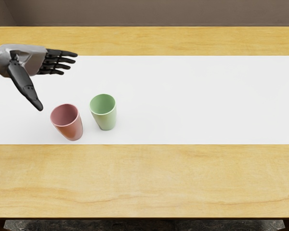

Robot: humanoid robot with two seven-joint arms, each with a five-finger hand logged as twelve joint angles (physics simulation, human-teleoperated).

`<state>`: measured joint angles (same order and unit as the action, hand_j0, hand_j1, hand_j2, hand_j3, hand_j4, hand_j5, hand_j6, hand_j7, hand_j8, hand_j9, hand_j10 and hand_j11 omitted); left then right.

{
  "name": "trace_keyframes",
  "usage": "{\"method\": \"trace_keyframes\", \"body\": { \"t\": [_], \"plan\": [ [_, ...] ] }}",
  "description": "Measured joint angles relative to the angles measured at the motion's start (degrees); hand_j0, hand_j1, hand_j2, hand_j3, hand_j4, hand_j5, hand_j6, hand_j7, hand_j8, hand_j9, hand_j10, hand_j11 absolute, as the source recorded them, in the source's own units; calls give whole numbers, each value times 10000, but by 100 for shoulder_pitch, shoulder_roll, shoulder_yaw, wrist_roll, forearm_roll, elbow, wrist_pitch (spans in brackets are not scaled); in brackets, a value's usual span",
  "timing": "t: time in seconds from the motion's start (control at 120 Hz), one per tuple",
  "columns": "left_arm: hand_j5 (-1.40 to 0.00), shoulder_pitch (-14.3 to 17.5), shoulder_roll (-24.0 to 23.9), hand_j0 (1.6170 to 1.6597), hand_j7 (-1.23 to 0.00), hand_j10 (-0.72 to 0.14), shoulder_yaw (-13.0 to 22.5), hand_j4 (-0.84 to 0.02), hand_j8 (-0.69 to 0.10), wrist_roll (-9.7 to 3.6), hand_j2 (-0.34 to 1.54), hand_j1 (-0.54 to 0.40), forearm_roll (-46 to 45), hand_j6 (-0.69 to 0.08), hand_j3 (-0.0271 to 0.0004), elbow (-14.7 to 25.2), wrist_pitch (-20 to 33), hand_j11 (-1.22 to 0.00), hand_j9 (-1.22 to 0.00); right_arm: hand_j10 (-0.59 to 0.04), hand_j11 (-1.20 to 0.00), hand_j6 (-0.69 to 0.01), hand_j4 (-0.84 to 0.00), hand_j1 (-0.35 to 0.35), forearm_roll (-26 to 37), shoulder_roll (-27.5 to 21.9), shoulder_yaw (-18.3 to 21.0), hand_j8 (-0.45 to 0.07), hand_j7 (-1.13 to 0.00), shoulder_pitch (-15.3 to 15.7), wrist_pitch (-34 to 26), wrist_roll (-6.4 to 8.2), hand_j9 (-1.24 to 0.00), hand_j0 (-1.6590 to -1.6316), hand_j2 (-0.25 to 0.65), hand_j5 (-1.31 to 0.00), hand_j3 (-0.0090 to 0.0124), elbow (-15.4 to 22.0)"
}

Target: Pick up cup and place in cup with left hand

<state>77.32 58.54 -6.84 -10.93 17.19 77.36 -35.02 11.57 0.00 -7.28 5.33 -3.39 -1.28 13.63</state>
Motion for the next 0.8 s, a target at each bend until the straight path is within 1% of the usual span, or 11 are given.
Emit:
{"method": "trace_keyframes", "body": {
  "t": [0.092,0.142,0.175,0.217,0.275,0.35,0.408,0.467,0.592,0.692,0.8],
  "plan": [
    [-4,83,-62,16580,-2,-30,-15,-34,-39,-16,3,3491,92,-41,0,-31,0,1,0,-238,-309,-238,-238,-3205,-2,0,-3,-238,-309,44,-18,-7,-309,-16581,-48,-309,0,7],
    [-4,203,-326,16580,-2,-26,-19,-29,-34,-113,7,3489,270,-36,0,-38,0,1,-1,-237,-310,-237,-238,-3204,-3,0,-14,-237,-310,56,-23,-12,-309,-16581,-48,-309,0,10],
    [-5,339,-716,16580,-3,-30,-21,-35,-40,-349,5,3488,478,-42,0,-38,5,1,-1,-237,-310,-237,-238,-3204,-4,0,-24,-237,-310,58,-25,-15,-310,-16581,-49,-310,0,11],
    [-4,368,-1005,16580,-2,-28,-23,-33,-37,-786,3,3489,682,-40,0,-27,71,1,-1,-238,-310,-238,-238,-3204,-5,0,-32,-238,-310,61,-27,-17,-310,-16581,-49,-310,0,12],
    [-4,379,-1115,16580,-2,-30,-22,-35,-40,-1244,-2,3488,868,-43,0,-16,255,1,-1,-239,-310,-239,-239,-3205,-6,0,-36,-239,-310,65,-28,-18,-310,-16581,-48,-310,0,8],
    [-5,477,-1330,16580,-3,-32,-21,-39,-44,-1571,3,3492,1209,-48,0,46,480,0,-1,-238,-310,-238,-238,-3204,-6,0,-38,-238,-310,68,-29,-19,-310,-16581,-49,-310,0,4],
    [-5,688,-1730,16581,-3,-29,-17,-35,-40,-1864,4,3491,1498,-43,0,84,711,0,-1,-238,-310,-238,-238,-3203,-4,0,-24,-238,-310,80,-30,-20,-310,-16581,-49,-310,0,2],
    [-4,723,-2137,16581,-2,-26,-7,-31,-36,-2097,2,3490,1906,-39,0,109,1018,0,-1,-238,-310,-238,-238,-3204,-1,0,-11,-238,-310,97,-30,-20,-310,-16581,-48,-310,0,0],
    [-3,493,-2312,16581,-2,-21,21,-26,-30,-2314,1,3490,2772,-33,0,355,1803,0,-1,-240,-310,-240,-240,-3204,1,0,2,-240,-310,127,-30,-20,-311,-16581,-48,-311,0,-6],
    [-5,346,-2437,16581,-3,-25,69,-30,-36,-2371,8,3492,3156,-39,0,699,2398,0,-1,-237,-309,-237,-238,-3204,3,0,5,-237,-309,133,-30,-21,-309,-16581,-49,-309,0,-50],
    [-4,323,-2613,16581,-3,-24,199,-29,-36,-2394,9,3491,3596,-39,0,843,2644,0,-1,-237,-308,-237,-237,-3206,3,0,7,-237,-308,135,-30,-21,-308,-16581,-48,-308,0,-69]
  ]
}}
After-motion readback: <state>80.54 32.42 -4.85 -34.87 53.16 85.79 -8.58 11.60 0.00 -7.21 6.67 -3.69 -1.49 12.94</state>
